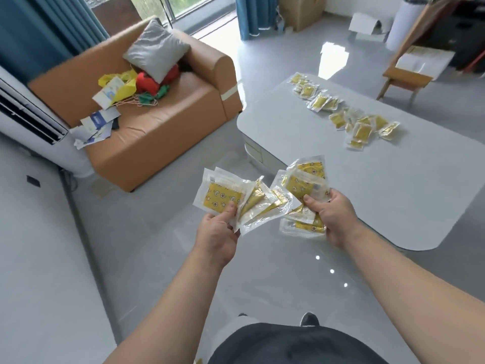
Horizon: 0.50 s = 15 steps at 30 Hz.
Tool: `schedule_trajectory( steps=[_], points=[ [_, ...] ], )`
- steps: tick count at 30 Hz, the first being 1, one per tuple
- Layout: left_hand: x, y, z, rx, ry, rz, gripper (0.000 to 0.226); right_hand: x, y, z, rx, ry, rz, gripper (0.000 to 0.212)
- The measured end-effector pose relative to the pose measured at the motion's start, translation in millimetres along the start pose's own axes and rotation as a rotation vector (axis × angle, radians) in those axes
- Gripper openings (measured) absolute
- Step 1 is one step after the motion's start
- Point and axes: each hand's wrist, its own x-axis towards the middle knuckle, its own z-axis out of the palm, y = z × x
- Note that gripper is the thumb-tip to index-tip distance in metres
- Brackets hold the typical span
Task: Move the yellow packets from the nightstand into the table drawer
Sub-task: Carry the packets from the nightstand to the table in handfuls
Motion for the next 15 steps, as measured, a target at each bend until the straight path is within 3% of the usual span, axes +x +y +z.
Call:
schedule_trajectory(
  steps=[5, 15],
  points=[
    [49.7, 14.9, 66.7, 0.056, -0.044, -0.049, 0.023, 47.4, -27.0, -19.1, 0.017, 0.111, -0.035, 0.025],
    [186.3, 61.2, 197.8, 0.287, -0.227, -0.222, 0.020, 143.9, -79.5, -48.0, 0.049, 0.437, -0.082, 0.022]
  ],
)
